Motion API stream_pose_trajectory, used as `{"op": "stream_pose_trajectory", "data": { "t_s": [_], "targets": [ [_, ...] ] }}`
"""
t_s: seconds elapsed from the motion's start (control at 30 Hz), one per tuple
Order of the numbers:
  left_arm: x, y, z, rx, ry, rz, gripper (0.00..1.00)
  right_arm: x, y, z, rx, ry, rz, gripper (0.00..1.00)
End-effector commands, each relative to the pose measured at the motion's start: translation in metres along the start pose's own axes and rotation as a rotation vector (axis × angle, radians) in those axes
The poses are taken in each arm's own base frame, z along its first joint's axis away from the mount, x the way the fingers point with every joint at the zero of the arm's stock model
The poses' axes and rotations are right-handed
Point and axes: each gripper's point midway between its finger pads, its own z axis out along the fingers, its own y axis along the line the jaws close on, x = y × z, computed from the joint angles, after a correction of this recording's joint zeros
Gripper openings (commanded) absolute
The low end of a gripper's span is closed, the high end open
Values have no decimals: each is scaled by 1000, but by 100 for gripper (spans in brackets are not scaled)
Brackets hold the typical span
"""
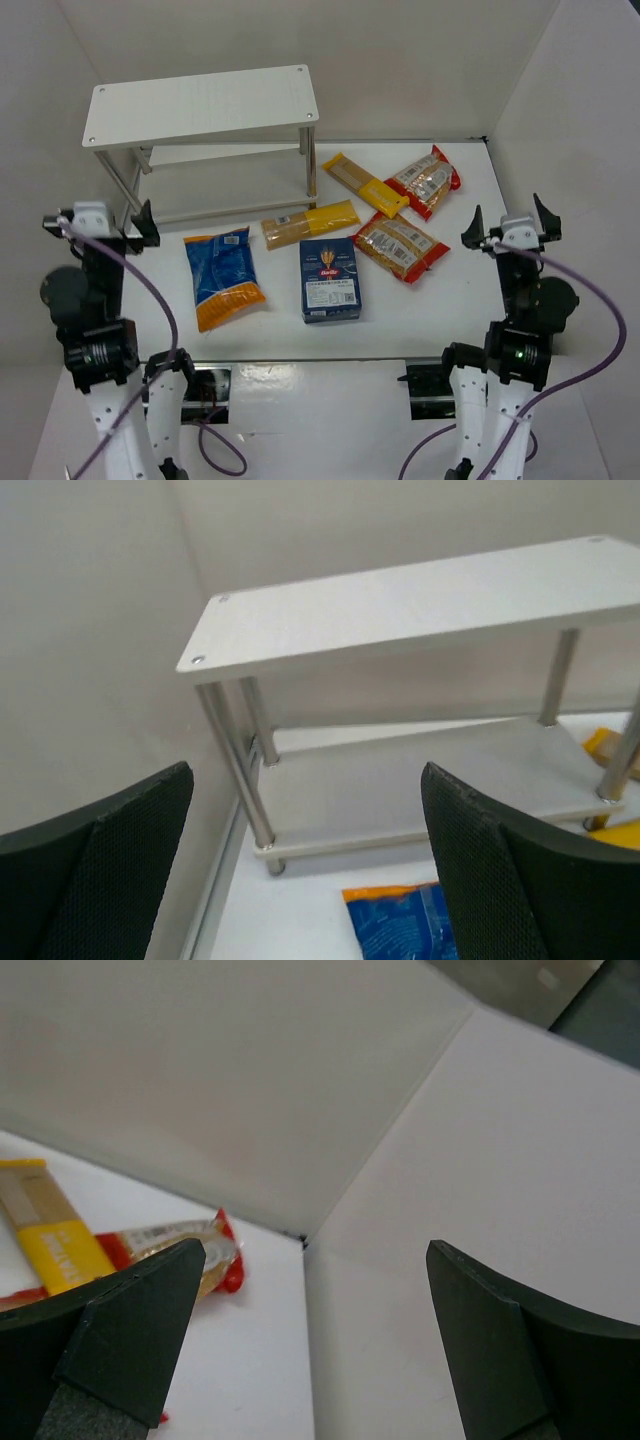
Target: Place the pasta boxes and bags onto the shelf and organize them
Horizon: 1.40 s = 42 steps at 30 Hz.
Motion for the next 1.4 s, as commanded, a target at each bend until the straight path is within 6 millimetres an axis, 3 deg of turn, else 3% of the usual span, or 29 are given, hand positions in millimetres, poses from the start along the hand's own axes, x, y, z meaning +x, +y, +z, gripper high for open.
{"op": "stream_pose_trajectory", "data": {
  "t_s": [0.0,0.03,0.07,0.1,0.13,0.17,0.23,0.27,0.3,0.47,0.5,0.53,0.57,0.6,0.67,0.73,0.77,0.9,1.03,1.17,1.37],
  "targets": [
    [42,34,26,-172,309,-109,100,48,7,12,-46,285,151,100],
    [13,42,32,-198,302,-114,100,27,-2,18,-57,279,162,100],
    [52,40,39,-183,499,-137,100,30,0,21,-73,325,204,100],
    [56,42,42,-168,560,-110,100,41,10,17,-121,406,245,100],
    [81,36,42,-127,703,-115,100,43,10,27,-150,445,260,100],
    [70,32,47,-81,702,-117,100,47,16,27,-176,479,307,100],
    [83,20,47,39,760,-69,100,64,37,28,-271,585,365,100],
    [81,11,48,102,746,-72,100,67,50,29,-319,614,393,100],
    [94,6,46,123,769,-84,100,73,60,25,-358,669,419,100],
    [89,-18,29,183,668,-159,100,102,123,20,-573,865,483,100],
    [84,-25,25,213,633,-159,100,106,141,13,-632,896,476,100],
    [66,-25,19,200,546,-144,100,109,152,8,-669,921,475,100],
    [69,-29,14,204,527,-151,100,112,161,3,-700,938,473,100],
    [50,-32,7,215,436,-129,100,117,179,-7,-766,963,458,100],
    [43,-39,-1,248,397,-127,100,125,198,-11,-820,988,434,100],
    [44,-47,-4,282,394,-145,100,130,221,-15,-869,1000,405,100],
    [56,-50,-2,299,437,-164,100,128,229,-15,-864,994,362,100],
    [104,-50,4,294,591,-213,100,142,240,-4,-804,998,274,100],
    [123,-28,14,157,646,-199,100,168,247,6,-755,1012,208,100],
    [151,-28,14,162,718,-195,100,198,249,6,-715,1037,115,100],
    [147,-26,14,142,692,-166,100,227,256,-5,-763,1087,17,100]
  ]
}}
